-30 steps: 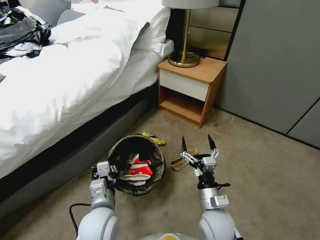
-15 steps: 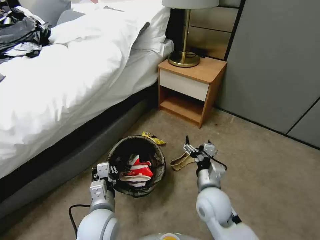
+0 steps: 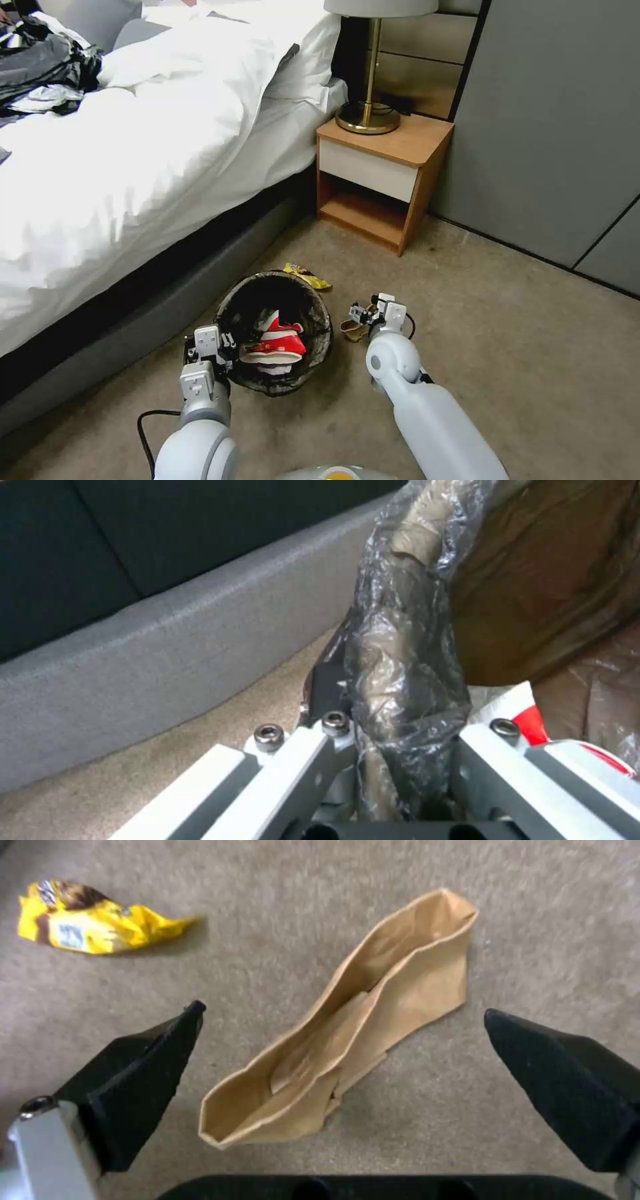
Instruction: Pick up the trash bin, then pick up the garbage from the floor and place it into the trash bin.
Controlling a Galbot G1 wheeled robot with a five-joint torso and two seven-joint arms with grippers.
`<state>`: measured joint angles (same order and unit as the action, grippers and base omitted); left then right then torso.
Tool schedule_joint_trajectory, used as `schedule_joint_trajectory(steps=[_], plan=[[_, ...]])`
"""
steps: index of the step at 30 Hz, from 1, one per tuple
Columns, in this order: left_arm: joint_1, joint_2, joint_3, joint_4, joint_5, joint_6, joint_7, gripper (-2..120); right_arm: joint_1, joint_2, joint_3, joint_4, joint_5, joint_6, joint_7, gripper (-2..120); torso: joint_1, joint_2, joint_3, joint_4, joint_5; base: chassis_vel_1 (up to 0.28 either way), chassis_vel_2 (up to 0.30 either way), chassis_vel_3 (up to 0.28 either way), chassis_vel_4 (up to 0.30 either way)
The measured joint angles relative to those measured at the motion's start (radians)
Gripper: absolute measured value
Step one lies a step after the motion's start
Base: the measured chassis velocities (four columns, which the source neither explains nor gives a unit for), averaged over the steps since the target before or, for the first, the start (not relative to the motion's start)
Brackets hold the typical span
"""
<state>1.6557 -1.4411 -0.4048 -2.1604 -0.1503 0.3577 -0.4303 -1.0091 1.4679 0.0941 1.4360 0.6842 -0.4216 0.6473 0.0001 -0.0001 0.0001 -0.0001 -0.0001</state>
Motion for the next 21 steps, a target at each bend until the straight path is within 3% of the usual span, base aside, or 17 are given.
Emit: schedule_joint_trajectory(steps=[11, 21], plan=[[0.009, -0.006, 0.001, 0.004, 0.011, -0.002, 0.001, 0, 0.081, 0.061, 0.028, -0.175, -0.021, 0.035, -0.051, 99, 0.000, 0.000, 0.000, 0.0001, -0.0001, 0.000, 0.000, 0.000, 0.000], [0.011, -0.012, 0.001, 0.004, 0.016, -0.004, 0.001, 0, 0.092, 0.102, 0.047, -0.308, -0.070, 0.100, -0.112, 69, 0.000, 0.000, 0.000, 0.0001, 0.0001, 0.000, 0.000, 0.000, 0.000]])
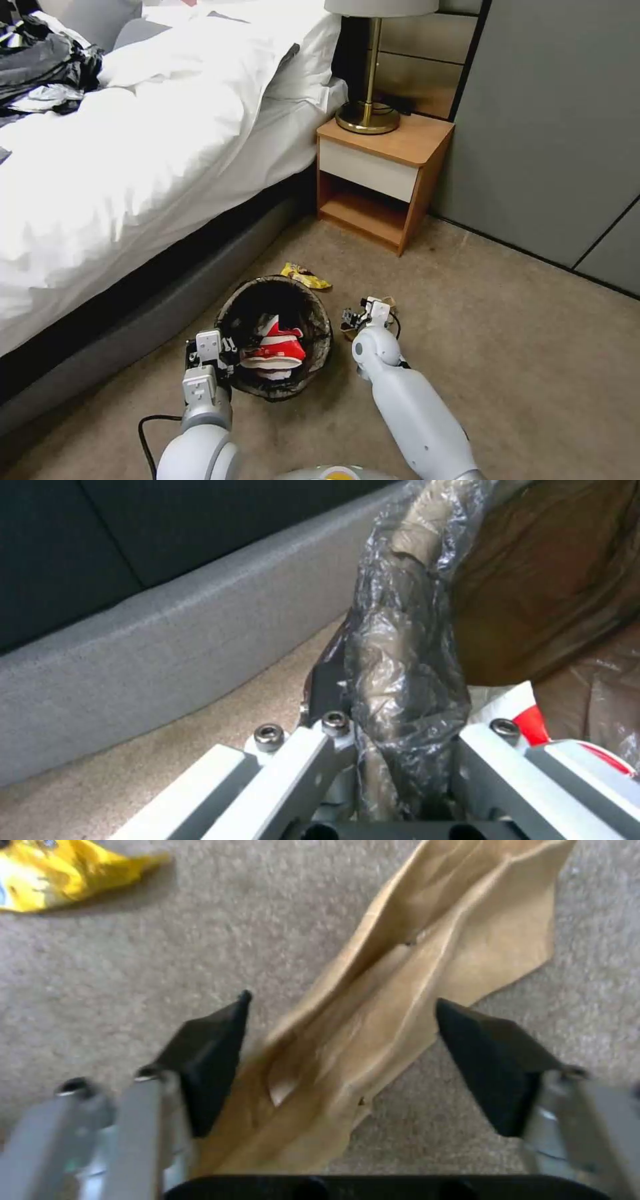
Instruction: Pick up the trash bin, then pick up the garbage from the floor and place it into the trash bin.
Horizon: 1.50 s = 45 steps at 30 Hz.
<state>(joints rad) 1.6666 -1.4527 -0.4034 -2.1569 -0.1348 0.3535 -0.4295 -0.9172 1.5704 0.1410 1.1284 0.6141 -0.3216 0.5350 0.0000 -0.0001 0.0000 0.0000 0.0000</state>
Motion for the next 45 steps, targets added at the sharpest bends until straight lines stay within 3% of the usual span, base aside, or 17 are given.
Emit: schedule_joint_trajectory(steps=[1, 7, 10, 18, 29, 36, 39, 40, 41, 44, 45], plan=[[0.001, 0.000, -0.001, 0.000, 0.000, 0.000, 0.000, 0, -0.001, 0.001, 0.002, -0.012, -0.007, 0.010, -0.009, 61, 0.000, 0.000, 0.000, 0.0001, 0.0000, 0.000, 0.000, 0.000, 0.000], [0.001, 0.003, -0.006, -0.001, -0.003, -0.001, 0.000, 0, -0.007, -0.005, 0.006, -0.033, -0.022, 0.034, -0.036, 43, 0.000, 0.000, 0.000, 0.0000, 0.0000, 0.000, 0.000, 0.000, 0.000], [-0.002, 0.004, -0.005, -0.001, -0.006, -0.001, 0.000, 0, -0.006, -0.006, 0.007, -0.038, -0.027, 0.042, -0.042, 26, 0.000, 0.000, 0.000, 0.0001, 0.0000, 0.000, 0.000, 0.000, 0.000], [-0.005, 0.004, -0.004, 0.000, -0.008, -0.001, 0.000, 0, 0.001, -0.010, 0.007, -0.044, -0.041, 0.055, -0.046, 0, 0.000, 0.000, 0.000, 0.0000, 0.0000, 0.000, 0.000, 0.000, 0.000], [-0.008, 0.005, -0.004, 0.002, -0.009, 0.000, 0.001, 0, -0.011, -0.025, 0.007, -0.012, -0.054, 0.092, -0.046, 0, 0.000, 0.000, 0.000, 0.0001, 0.0000, 0.000, 0.000, 0.000, 0.000], [-0.009, 0.014, -0.006, 0.003, -0.016, 0.001, 0.001, 0, -0.063, -0.061, 0.019, 0.148, -0.086, 0.149, -0.039, 0, 0.000, 0.000, 0.000, 0.0000, 0.0000, 0.000, 0.000, 0.000, 0.000], [-0.010, 0.019, -0.007, 0.005, -0.018, 0.002, 0.001, 0, -0.093, -0.081, 0.029, 0.248, -0.160, 0.256, -0.058, 0, 0.000, 0.000, 0.000, -0.0001, 0.0001, 0.000, 0.000, 0.000, 0.000], [-0.011, 0.019, -0.005, 0.007, -0.018, 0.003, 0.001, 0, -0.112, -0.096, 0.033, 0.309, -0.231, 0.360, -0.105, 0, 0.000, 0.000, 0.000, -0.0001, 0.0000, 0.000, 0.000, 0.000, 0.000], [-0.011, 0.019, -0.005, 0.007, -0.018, 0.003, 0.001, 0, -0.112, -0.096, 0.033, 0.309, -0.231, 0.360, -0.105, 0, 0.000, 0.000, 0.000, -0.0001, 0.0000, 0.000, 0.000, 0.000, 0.000], [-0.012, 0.017, 0.002, 0.009, -0.017, 0.004, 0.001, 0, -0.182, -0.142, 0.013, 0.501, -0.319, 0.539, -0.299, 0, 0.000, 0.000, 0.000, -0.0001, -0.0004, 0.000, 0.000, 0.000, 0.000], [-0.012, 0.017, 0.002, 0.009, -0.017, 0.004, 0.001, 0, -0.182, -0.142, 0.013, 0.501, -0.319, 0.539, -0.299, 0, 0.000, 0.000, 0.000, -0.0001, -0.0004, 0.000, 0.000, 0.000, 0.000]])
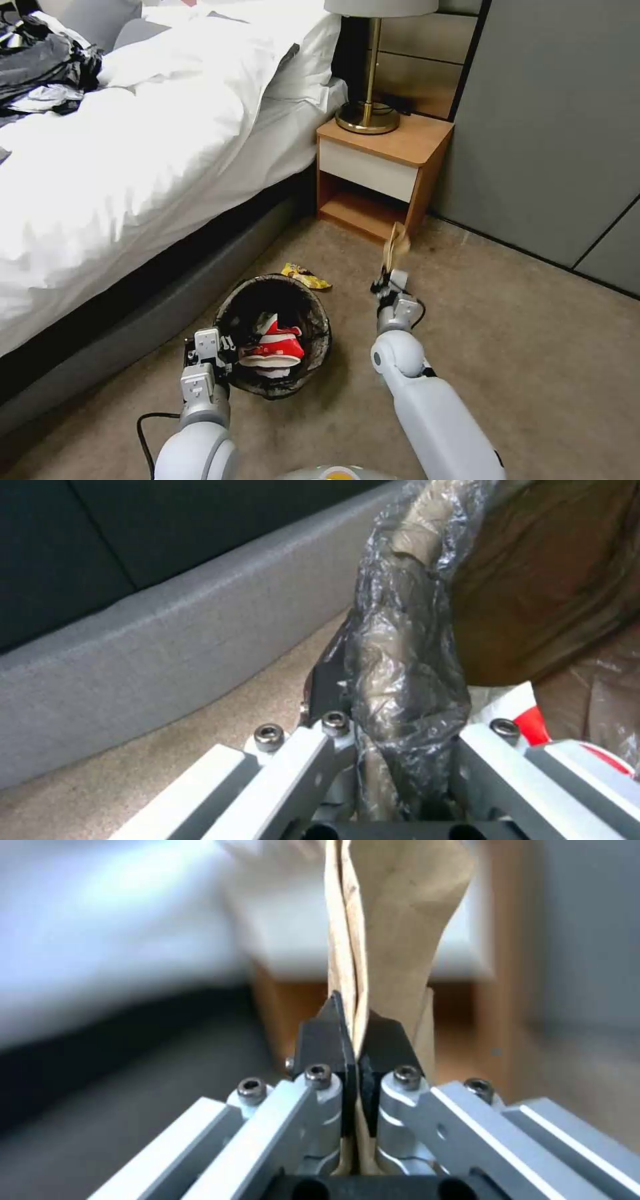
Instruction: Pick up the trash bin, then pick up the garbage from the floor and place it into the trash bin.
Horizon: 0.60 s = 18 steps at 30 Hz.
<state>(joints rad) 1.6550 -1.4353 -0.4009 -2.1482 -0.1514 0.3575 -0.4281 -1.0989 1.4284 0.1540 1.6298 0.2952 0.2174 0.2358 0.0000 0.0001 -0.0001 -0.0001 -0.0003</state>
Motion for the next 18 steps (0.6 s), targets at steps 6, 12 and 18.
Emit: schedule_joint_trajectory(steps=[6, 12, 18], plan=[[0.006, 0.003, -0.001, 0.003, 0.000, 0.000, 0.000, 0, -0.137, -0.099, -0.102, 0.202, -0.089, 0.153, -0.299, 0, 0.000, 0.000, 0.000, 0.0001, 0.0005, 0.000, 0.000, 0.000, 0.000], [0.005, 0.006, -0.002, -0.003, -0.003, 0.001, 0.000, 0, -0.177, -0.167, -0.211, 0.225, -0.107, 0.191, -0.417, 0, 0.000, 0.000, 0.000, 0.0001, 0.0004, 0.000, 0.000, 0.000, 0.000], [0.004, 0.002, -0.002, -0.003, -0.003, 0.001, 0.000, 0, -0.167, -0.177, -0.297, 0.170, -0.122, 0.205, -0.449, 0, 0.000, 0.000, 0.000, 0.0003, 0.0003, 0.000, 0.000, 0.000, 0.000]])
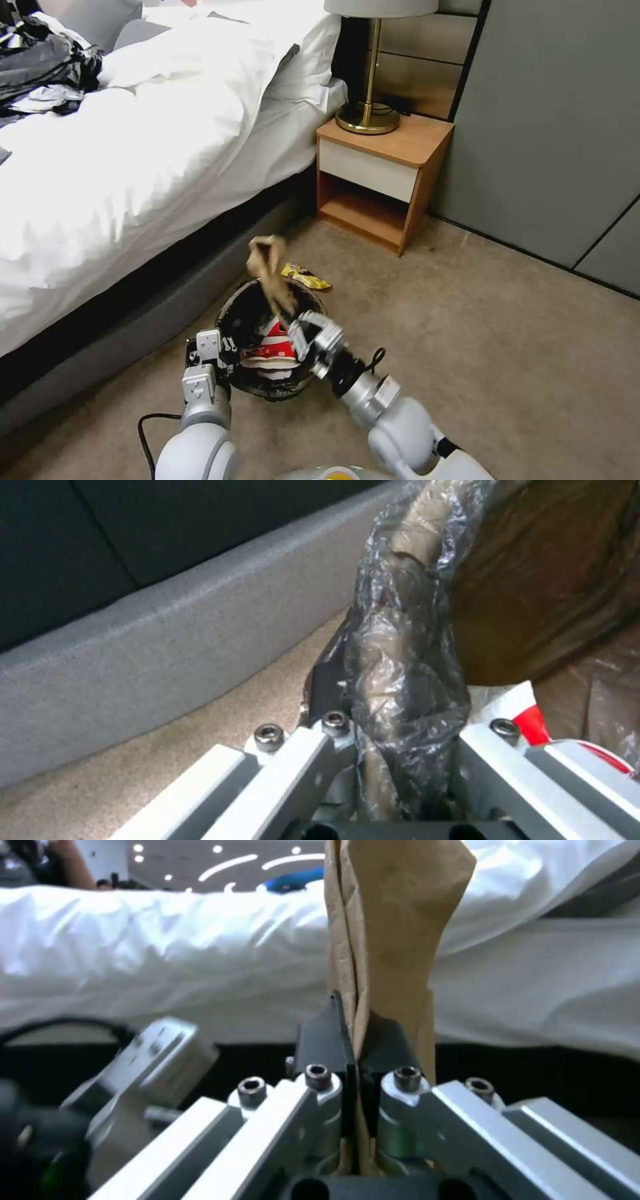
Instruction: Pick up the trash bin, then pick up the garbage from the floor and place it into the trash bin.
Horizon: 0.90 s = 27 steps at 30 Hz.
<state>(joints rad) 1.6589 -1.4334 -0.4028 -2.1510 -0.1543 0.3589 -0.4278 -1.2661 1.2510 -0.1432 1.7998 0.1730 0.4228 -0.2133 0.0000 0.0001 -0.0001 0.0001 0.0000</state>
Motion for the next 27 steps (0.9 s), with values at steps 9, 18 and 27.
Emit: schedule_joint_trajectory(steps=[9, 18, 27], plan=[[-0.009, -0.004, 0.000, 0.000, -0.001, 0.001, 0.000, 0, 0.006, 0.023, -0.020, -0.139, -0.007, 0.028, -0.008, 0, 0.000, 0.000, 0.000, -0.0001, 0.0001, 0.000, 0.000, 0.000, 0.000], [-0.002, -0.004, -0.001, -0.015, -0.002, 0.001, 0.000, 0, 0.040, 0.048, 0.012, -0.224, 0.000, 0.019, 0.026, 6, 0.000, 0.000, 0.000, -0.0001, 0.0000, 0.000, 0.000, 0.000, 0.000], [-0.002, -0.005, -0.002, -0.020, -0.006, 0.001, 0.000, 0, 0.035, 0.048, 0.015, -0.220, 0.001, 0.012, 0.032, 37, 0.000, 0.000, 0.000, -0.0001, 0.0000, 0.000, 0.000, 0.000, 0.000]])
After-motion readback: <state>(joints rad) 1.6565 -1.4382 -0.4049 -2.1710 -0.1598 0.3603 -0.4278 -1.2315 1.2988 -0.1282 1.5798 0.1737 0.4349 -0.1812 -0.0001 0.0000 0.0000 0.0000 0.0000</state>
